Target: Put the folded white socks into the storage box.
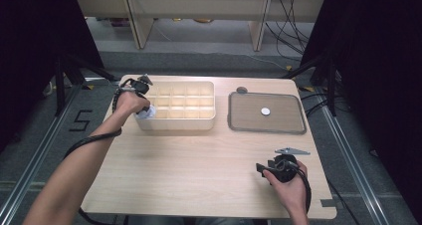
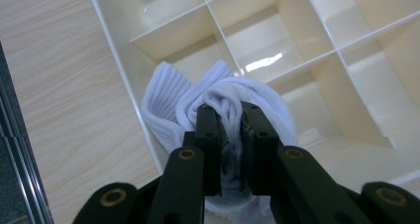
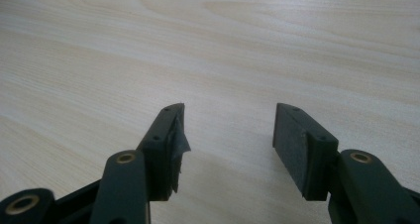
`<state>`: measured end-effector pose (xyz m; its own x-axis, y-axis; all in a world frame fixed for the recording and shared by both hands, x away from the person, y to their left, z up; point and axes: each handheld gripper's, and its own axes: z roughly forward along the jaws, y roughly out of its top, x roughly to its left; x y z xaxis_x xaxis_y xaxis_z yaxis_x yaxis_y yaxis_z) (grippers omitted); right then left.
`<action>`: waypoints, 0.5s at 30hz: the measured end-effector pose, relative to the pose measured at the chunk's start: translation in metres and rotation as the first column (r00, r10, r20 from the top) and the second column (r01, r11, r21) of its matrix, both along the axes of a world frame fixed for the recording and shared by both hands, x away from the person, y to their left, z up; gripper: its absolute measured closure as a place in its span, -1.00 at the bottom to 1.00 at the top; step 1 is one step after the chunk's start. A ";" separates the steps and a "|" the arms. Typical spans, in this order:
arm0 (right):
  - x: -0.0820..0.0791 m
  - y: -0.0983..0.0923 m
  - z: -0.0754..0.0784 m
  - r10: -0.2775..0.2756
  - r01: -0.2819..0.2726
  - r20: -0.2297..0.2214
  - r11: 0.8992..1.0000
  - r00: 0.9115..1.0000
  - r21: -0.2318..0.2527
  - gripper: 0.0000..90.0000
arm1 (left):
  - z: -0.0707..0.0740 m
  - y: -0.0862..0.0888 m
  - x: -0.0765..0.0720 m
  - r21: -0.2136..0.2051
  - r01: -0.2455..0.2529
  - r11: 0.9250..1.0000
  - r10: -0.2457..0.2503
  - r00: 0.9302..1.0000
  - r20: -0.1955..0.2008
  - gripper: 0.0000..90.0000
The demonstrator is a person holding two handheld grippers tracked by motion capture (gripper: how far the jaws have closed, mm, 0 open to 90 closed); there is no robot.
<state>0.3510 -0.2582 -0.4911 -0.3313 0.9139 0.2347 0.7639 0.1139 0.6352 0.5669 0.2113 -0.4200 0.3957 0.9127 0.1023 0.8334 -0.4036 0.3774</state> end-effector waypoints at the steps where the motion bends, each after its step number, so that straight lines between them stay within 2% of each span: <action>1: 0.000 0.000 0.000 -0.001 0.001 -0.001 1.000 1.000 -0.005 0.04 | -0.001 0.000 0.000 0.002 0.003 1.000 -0.003 1.000 0.001 0.77; 2: 0.000 0.000 0.000 0.000 0.000 0.003 1.000 1.000 -0.006 0.04 | -0.002 0.000 0.000 -0.001 0.001 1.000 -0.001 1.000 0.008 0.77; 4: 0.001 -0.001 -0.001 0.016 -0.016 0.022 1.000 1.000 -0.005 0.04 | -0.003 -0.001 0.000 0.007 -0.001 1.000 0.001 1.000 -0.006 0.77; 5: -0.001 0.000 0.001 0.006 -0.006 -0.003 1.000 1.000 0.006 0.04 | -0.004 0.000 0.000 0.016 0.013 1.000 -0.014 1.000 0.004 0.77; 6: -0.001 0.000 0.001 0.006 -0.006 -0.002 1.000 1.000 0.005 0.04 | -0.006 -0.001 0.000 0.012 0.010 1.000 -0.010 1.000 0.023 0.77; 7: -0.001 0.000 0.001 0.005 -0.005 0.002 1.000 1.000 0.001 0.04 | -0.004 0.000 0.000 0.023 0.017 1.000 -0.017 1.000 -0.010 0.77; 8: 0.000 0.000 0.000 0.002 -0.002 0.004 1.000 1.000 -0.008 0.04 | -0.005 0.000 0.000 0.028 0.022 0.999 -0.022 1.000 -0.010 0.77; 9: 0.000 0.000 -0.001 0.004 -0.004 0.007 1.000 1.000 -0.016 0.04 | -0.009 -0.004 -0.002 0.005 -0.017 1.000 0.017 1.000 0.021 0.77; 10: 0.000 0.000 0.000 0.003 -0.003 0.001 1.000 1.000 -0.010 0.04 | -0.010 -0.004 -0.002 0.013 -0.012 1.000 0.011 1.000 0.015 0.77; 11: 0.000 0.001 0.000 0.004 -0.004 -0.003 1.000 1.000 0.001 0.04 | -0.009 -0.003 -0.001 0.041 0.019 0.999 -0.019 1.000 0.012 0.77; 13: 0.000 0.001 0.000 0.000 0.000 0.001 1.000 1.000 -0.004 0.04 | -0.010 -0.004 -0.001 0.067 0.043 0.997 -0.043 0.999 0.009 0.77; 14: 0.000 0.002 0.000 -0.001 0.001 0.004 1.000 1.000 -0.009 0.04 | -0.009 -0.006 -0.002 0.075 0.032 0.997 -0.032 0.999 -0.006 0.77; 15: 0.000 0.002 0.000 0.001 -0.001 0.002 1.000 1.000 -0.009 0.04 | -0.012 -0.008 -0.002 0.061 0.013 0.998 -0.014 1.000 0.007 0.77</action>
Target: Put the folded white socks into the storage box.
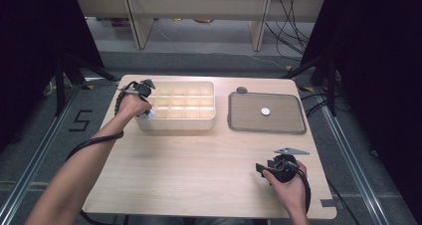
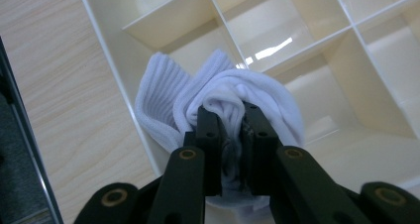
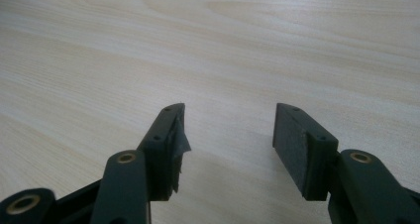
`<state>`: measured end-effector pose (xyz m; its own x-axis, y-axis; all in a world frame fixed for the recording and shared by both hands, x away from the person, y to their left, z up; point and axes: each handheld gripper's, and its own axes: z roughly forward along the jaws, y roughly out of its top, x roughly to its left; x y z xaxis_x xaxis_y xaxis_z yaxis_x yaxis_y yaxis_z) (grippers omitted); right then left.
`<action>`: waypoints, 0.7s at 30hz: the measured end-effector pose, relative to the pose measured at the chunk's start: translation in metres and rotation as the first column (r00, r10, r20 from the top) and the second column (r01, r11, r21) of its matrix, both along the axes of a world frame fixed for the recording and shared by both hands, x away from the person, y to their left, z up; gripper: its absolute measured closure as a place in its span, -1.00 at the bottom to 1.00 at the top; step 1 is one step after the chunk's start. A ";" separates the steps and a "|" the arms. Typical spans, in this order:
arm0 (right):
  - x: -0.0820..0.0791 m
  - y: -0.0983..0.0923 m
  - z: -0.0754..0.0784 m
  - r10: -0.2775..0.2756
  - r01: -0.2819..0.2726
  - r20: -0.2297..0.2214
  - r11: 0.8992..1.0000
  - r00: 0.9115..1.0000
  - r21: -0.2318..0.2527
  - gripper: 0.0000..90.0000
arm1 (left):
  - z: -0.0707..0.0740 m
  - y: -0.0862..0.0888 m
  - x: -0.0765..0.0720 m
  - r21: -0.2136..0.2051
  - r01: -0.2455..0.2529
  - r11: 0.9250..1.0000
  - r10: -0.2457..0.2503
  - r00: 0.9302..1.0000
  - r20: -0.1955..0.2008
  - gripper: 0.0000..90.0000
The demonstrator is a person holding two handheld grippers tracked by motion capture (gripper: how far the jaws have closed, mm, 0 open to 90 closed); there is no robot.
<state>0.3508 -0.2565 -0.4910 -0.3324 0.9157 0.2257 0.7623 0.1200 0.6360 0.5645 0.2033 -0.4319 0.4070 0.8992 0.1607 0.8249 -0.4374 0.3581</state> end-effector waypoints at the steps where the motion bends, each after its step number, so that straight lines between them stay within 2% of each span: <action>1: 0.000 0.000 0.000 -0.001 0.001 0.000 1.000 1.000 0.000 0.04 | 0.000 0.000 0.001 0.008 0.010 1.000 -0.010 1.000 -0.004 0.77; 3: 0.000 0.000 0.000 0.002 -0.002 -0.001 1.000 1.000 0.001 0.04 | -0.001 0.001 0.002 0.015 0.019 1.000 -0.018 1.000 -0.010 0.78; 4: 0.001 -0.002 -0.001 0.025 -0.025 0.025 1.000 0.999 0.000 0.04 | -0.001 0.001 0.002 0.009 0.014 1.000 -0.013 1.000 -0.017 0.78; 5: 0.001 -0.002 -0.002 0.031 -0.031 0.029 1.000 0.999 0.002 0.04 | -0.002 0.002 0.002 0.011 0.018 1.000 -0.018 1.000 -0.021 0.78; 6: -0.001 -0.001 0.000 0.010 -0.010 -0.004 1.000 1.000 0.008 0.04 | -0.001 0.003 0.003 0.029 0.028 0.999 -0.027 0.999 -0.036 0.78; 7: -0.001 -0.001 0.000 0.004 -0.004 -0.013 1.000 1.000 0.007 0.04 | -0.002 0.002 0.002 0.010 -0.014 1.000 0.014 0.998 -0.058 0.78; 8: -0.002 0.000 0.001 -0.003 0.003 -0.016 1.000 1.000 0.006 0.04 | -0.002 0.003 0.003 0.027 0.003 1.000 -0.001 0.998 -0.067 0.78; 9: -0.002 0.000 0.001 -0.002 0.002 -0.016 1.000 1.000 0.006 0.04 | -0.003 0.003 0.003 0.012 -0.016 1.000 0.016 0.997 -0.073 0.78; 10: -0.002 0.000 0.001 -0.002 0.002 -0.015 1.000 1.000 0.006 0.04 | -0.003 0.004 0.003 -0.011 -0.012 1.000 0.011 0.997 -0.079 0.78; 12: 0.001 -0.002 -0.001 0.032 -0.032 0.029 0.999 0.999 0.002 0.04 | -0.004 0.006 0.005 -0.005 0.003 1.000 -0.004 0.997 -0.075 0.78; 13: 0.001 -0.002 -0.001 0.030 -0.030 0.028 1.000 0.999 0.004 0.04 | -0.003 0.008 0.006 0.001 0.025 1.000 -0.025 0.996 -0.082 0.78; 14: 0.000 -0.002 -0.001 0.011 -0.011 0.013 1.000 1.000 -0.005 0.04 | -0.003 0.008 0.006 0.000 0.026 1.000 -0.025 0.996 -0.083 0.78; 15: -0.001 -0.002 0.001 -0.005 0.005 -0.006 1.000 1.000 -0.011 0.04 | -0.003 0.007 0.006 0.001 0.021 1.000 -0.020 0.996 -0.082 0.78; 16: -0.001 -0.002 0.001 -0.001 0.001 -0.007 1.000 1.000 0.003 0.04 | -0.003 0.007 0.006 0.005 0.016 1.000 -0.016 0.996 -0.086 0.78; 17: -0.001 -0.002 0.000 -0.005 0.005 -0.003 1.000 1.000 -0.005 0.04 | -0.004 0.005 0.004 -0.017 -0.021 1.000 0.020 0.996 -0.091 0.78; 19: -0.002 -0.001 0.001 -0.004 0.004 -0.012 1.000 1.000 0.001 0.04 | -0.006 0.004 0.004 -0.003 -0.020 1.000 0.020 0.997 -0.074 0.78; 20: -0.001 -0.002 -0.001 0.002 -0.002 -0.003 1.000 1.000 -0.003 0.04 | -0.006 0.004 0.004 -0.007 -0.018 1.000 0.018 0.997 -0.077 0.78; 21: -0.001 -0.002 -0.001 0.009 -0.009 -0.003 1.000 1.000 0.000 0.04 | -0.005 0.004 0.005 -0.009 -0.018 1.000 0.017 0.995 -0.097 0.78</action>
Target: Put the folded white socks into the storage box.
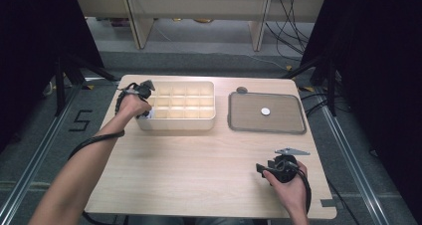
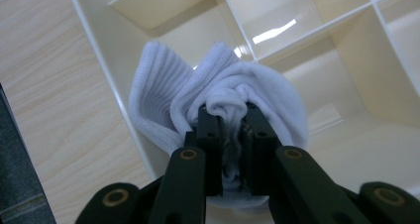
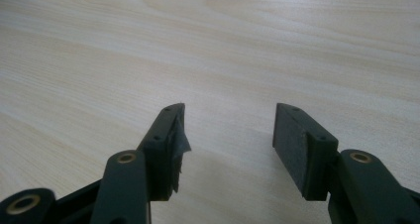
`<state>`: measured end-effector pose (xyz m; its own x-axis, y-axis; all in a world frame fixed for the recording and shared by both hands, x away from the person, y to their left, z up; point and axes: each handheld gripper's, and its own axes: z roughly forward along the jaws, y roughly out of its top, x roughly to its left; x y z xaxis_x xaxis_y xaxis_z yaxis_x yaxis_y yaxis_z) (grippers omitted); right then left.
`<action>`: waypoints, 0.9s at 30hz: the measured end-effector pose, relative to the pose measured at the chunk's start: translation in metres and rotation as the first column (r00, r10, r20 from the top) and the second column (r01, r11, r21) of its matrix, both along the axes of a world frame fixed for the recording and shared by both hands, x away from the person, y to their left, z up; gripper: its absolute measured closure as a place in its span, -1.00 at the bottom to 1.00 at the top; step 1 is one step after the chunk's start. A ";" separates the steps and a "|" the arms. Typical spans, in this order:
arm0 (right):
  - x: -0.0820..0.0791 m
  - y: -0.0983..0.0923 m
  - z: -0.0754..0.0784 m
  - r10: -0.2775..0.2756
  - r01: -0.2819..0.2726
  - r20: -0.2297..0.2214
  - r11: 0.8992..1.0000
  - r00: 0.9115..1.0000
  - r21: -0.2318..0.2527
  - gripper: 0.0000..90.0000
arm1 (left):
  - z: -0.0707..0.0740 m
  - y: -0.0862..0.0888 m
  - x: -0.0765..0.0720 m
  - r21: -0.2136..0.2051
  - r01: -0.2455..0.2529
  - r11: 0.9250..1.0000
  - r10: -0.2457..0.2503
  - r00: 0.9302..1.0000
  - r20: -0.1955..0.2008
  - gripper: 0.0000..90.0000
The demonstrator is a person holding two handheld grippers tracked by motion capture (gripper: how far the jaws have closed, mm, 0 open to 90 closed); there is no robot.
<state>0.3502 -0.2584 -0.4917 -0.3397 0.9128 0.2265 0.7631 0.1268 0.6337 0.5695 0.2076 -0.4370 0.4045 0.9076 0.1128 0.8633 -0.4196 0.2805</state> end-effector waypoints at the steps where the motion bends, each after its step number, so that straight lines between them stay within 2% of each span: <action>1: 0.000 0.001 0.000 0.002 -0.002 -0.005 1.000 1.000 0.012 0.04 | 0.000 0.000 0.000 -0.001 -0.002 1.000 0.002 1.000 0.000 0.78; 3: -0.001 0.001 0.001 0.001 -0.001 -0.008 1.000 1.000 0.012 0.04 | -0.001 0.000 0.001 0.002 0.000 1.000 0.000 1.000 -0.005 0.78; 5: -0.001 0.000 0.001 0.001 -0.001 -0.003 1.000 1.000 0.012 0.04 | -0.003 0.000 0.001 0.010 0.001 1.000 -0.001 1.000 0.012 0.78; 6: -0.001 0.001 0.002 -0.007 0.007 -0.007 1.000 1.000 0.007 0.04 | -0.003 0.001 0.001 0.004 -0.004 1.000 0.004 1.000 -0.012 0.79; 8: -0.001 0.000 0.001 -0.010 0.010 -0.006 1.000 1.000 -0.004 0.04 | -0.006 0.001 0.001 -0.002 -0.007 1.000 0.007 1.000 -0.018 0.78; 15: 0.000 0.000 0.001 -0.013 0.013 0.001 1.000 1.000 0.002 0.04 | -0.007 0.003 0.001 -0.004 -0.013 1.000 0.013 1.000 -0.016 0.78; 16: -0.001 0.000 0.002 -0.022 0.022 -0.004 1.000 1.000 -0.003 0.04 | -0.008 0.004 0.000 -0.031 -0.019 0.999 0.019 1.000 0.002 0.78; 18: 0.000 -0.001 0.002 -0.014 0.014 -0.002 1.000 1.000 0.010 0.04 | -0.007 0.005 0.000 -0.034 -0.018 0.999 0.018 1.000 -0.009 0.77; 20: -0.001 -0.001 0.003 -0.010 0.010 -0.006 1.000 1.000 0.016 0.04 | -0.006 0.006 0.000 -0.040 -0.020 0.999 0.020 1.000 0.002 0.75; 21: -0.001 -0.001 0.003 -0.010 0.010 -0.006 1.000 1.000 0.015 0.03 | -0.004 0.008 0.001 -0.034 -0.002 0.999 0.002 1.000 -0.005 0.74; 24: -0.001 -0.001 0.003 -0.011 0.011 -0.005 1.000 1.000 0.015 0.03 | -0.002 0.010 0.001 -0.044 0.000 0.999 0.000 1.000 -0.010 0.69; 25: -0.001 -0.001 0.003 -0.011 0.011 -0.005 1.000 1.000 0.015 0.03 | -0.002 0.009 0.000 -0.066 -0.035 0.997 0.035 0.999 -0.006 0.68; 26: -0.001 -0.001 0.003 -0.011 0.012 -0.004 1.000 1.000 0.015 0.03 | -0.002 0.010 -0.001 -0.085 -0.049 0.995 0.050 0.999 -0.001 0.67; 27: -0.001 -0.001 0.003 -0.012 0.012 -0.002 1.000 1.000 0.015 0.03 | 0.000 0.011 0.000 -0.079 -0.039 0.996 0.038 0.999 -0.006 0.65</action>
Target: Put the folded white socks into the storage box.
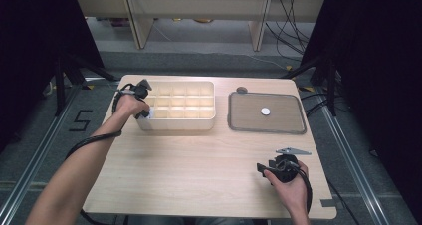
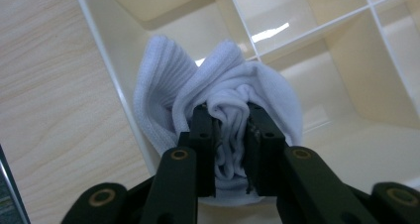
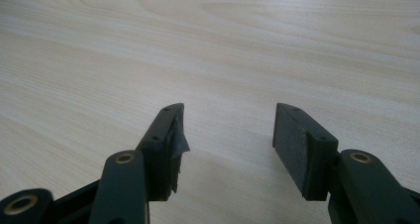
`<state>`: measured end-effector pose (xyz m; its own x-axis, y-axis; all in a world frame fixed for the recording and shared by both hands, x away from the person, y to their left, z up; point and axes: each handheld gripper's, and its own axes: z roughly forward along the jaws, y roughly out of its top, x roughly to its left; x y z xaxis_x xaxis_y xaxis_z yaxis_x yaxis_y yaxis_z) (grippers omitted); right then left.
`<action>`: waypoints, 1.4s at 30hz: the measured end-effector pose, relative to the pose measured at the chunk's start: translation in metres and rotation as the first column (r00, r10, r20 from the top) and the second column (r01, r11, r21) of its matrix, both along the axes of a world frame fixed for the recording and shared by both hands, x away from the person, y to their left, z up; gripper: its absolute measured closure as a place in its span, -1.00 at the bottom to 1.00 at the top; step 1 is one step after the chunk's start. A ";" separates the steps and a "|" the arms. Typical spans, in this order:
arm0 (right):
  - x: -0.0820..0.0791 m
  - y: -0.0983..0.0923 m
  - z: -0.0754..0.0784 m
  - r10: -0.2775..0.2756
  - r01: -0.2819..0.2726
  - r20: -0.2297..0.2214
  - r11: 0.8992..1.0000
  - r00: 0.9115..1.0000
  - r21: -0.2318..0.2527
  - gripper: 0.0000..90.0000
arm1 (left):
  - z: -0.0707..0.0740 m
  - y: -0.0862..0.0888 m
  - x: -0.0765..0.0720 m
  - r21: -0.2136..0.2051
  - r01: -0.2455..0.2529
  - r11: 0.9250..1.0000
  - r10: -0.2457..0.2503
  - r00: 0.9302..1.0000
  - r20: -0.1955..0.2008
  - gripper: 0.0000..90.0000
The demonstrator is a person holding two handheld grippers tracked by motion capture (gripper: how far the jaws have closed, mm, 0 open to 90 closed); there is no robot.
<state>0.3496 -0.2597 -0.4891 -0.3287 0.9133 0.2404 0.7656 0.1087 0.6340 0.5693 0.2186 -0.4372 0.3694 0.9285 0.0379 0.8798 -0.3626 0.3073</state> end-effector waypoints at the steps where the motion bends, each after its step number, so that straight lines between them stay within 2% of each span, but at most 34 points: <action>1: 0.000 0.000 0.000 -0.003 0.003 0.004 1.000 1.000 -0.015 0.03 | 0.001 0.002 0.000 -0.006 0.004 1.000 -0.004 1.000 0.008 0.64; 2: 0.001 -0.001 -0.001 -0.001 0.001 0.012 1.000 1.000 -0.022 0.03 | 0.001 0.001 -0.001 -0.024 -0.020 0.999 0.020 1.000 0.003 0.61; 5: 0.001 -0.001 -0.001 -0.001 0.001 0.011 1.000 1.000 -0.021 0.03 | 0.004 0.005 0.000 -0.028 0.000 1.000 0.001 1.000 0.023 0.51; 6: 0.000 0.000 0.000 0.002 -0.002 0.002 1.000 1.000 -0.002 0.03 | 0.007 0.005 -0.001 -0.065 -0.038 0.997 0.040 0.999 0.025 0.46; 7: 0.000 0.000 0.000 0.002 -0.002 0.002 1.000 1.000 -0.002 0.03 | 0.007 0.005 -0.001 -0.065 -0.038 0.997 0.040 0.999 0.025 0.44; 8: 0.000 0.001 0.001 -0.010 0.010 -0.008 1.000 1.000 -0.006 0.03 | 0.010 0.007 0.000 -0.077 -0.021 0.997 0.024 0.999 0.046 0.44; 9: 0.000 0.001 0.000 -0.005 0.005 -0.006 1.000 1.000 -0.001 0.03 | 0.012 0.007 -0.001 -0.088 -0.024 0.996 0.029 0.998 0.057 0.42; 10: 0.000 0.001 0.000 -0.003 0.003 -0.003 1.000 1.000 -0.002 0.03 | 0.015 0.008 0.000 -0.092 -0.004 0.996 0.010 0.998 0.060 0.40; 13: 0.000 0.001 0.001 -0.010 0.010 -0.006 1.000 1.000 -0.010 0.03 | 0.019 0.007 -0.001 -0.102 -0.012 0.995 0.019 0.997 0.076 0.36; 14: 0.001 0.000 -0.001 0.007 -0.007 0.021 1.000 1.000 -0.020 0.03 | 0.022 0.007 -0.001 -0.107 -0.016 0.994 0.025 0.996 0.086 0.36; 16: 0.001 0.000 -0.001 0.001 0.000 0.013 1.000 1.000 -0.012 0.03 | 0.027 0.007 -0.002 -0.113 -0.018 0.993 0.029 0.995 0.097 0.34; 17: 0.001 0.000 -0.001 -0.003 0.003 0.009 1.000 1.000 -0.011 0.03 | 0.033 0.006 -0.003 -0.121 -0.039 0.992 0.053 0.992 0.116 0.32; 22: 0.002 -0.001 -0.001 0.010 -0.010 0.025 1.000 1.000 -0.012 0.03 | 0.045 0.007 -0.004 -0.130 -0.044 0.991 0.064 0.987 0.150 0.26; 23: 0.002 -0.002 -0.001 0.012 -0.011 0.029 1.000 1.000 -0.027 0.03 | 0.048 0.007 -0.005 -0.132 -0.044 0.990 0.066 0.985 0.161 0.23; 25: 0.002 -0.001 -0.001 0.009 -0.009 0.028 1.000 1.000 -0.012 0.03 | 0.054 0.010 -0.006 -0.112 -0.024 0.993 0.043 0.983 0.176 0.20; 27: 0.001 -0.001 0.000 0.006 -0.005 0.023 1.000 1.000 -0.017 0.02 | 0.056 0.011 -0.006 -0.106 -0.008 0.994 0.027 0.984 0.179 0.17; 30: 0.002 -0.002 0.000 0.012 -0.011 0.032 1.000 0.999 -0.019 0.02 | 0.059 0.013 -0.009 -0.122 -0.014 0.992 0.039 0.977 0.211 0.12; 31: 0.001 -0.001 0.001 -0.001 0.002 0.013 1.000 1.000 -0.011 0.02 | 0.059 0.013 -0.011 -0.128 -0.013 0.992 0.041 0.974 0.223 0.07; 34: 0.000 0.000 0.002 -0.018 0.018 0.004 1.000 1.000 -0.014 0.02 | 0.062 0.014 -0.015 -0.141 -0.005 0.990 0.038 0.971 0.236 0.04; 36: 0.001 -0.001 0.001 -0.008 0.008 0.013 1.000 1.000 -0.004 0.01 | 0.063 0.016 -0.021 -0.155 0.011 0.988 0.030 0.964 0.264 -0.02; 40: 0.001 -0.001 0.001 -0.017 0.017 0.014 1.000 1.000 -0.007 0.01 | 0.066 0.019 -0.032 -0.173 0.027 0.984 0.027 0.954 0.299 -0.06; 41: 0.002 -0.001 0.000 -0.009 0.009 0.029 1.000 1.000 -0.017 0.01 | 0.066 0.019 -0.032 -0.173 0.027 0.984 0.027 0.954 0.299 -0.08; 42: 0.002 -0.001 0.000 -0.009 0.009 0.029 1.000 1.000 -0.017 0.01 | 0.066 0.020 -0.035 -0.177 0.033 0.984 0.024 0.951 0.308 -0.08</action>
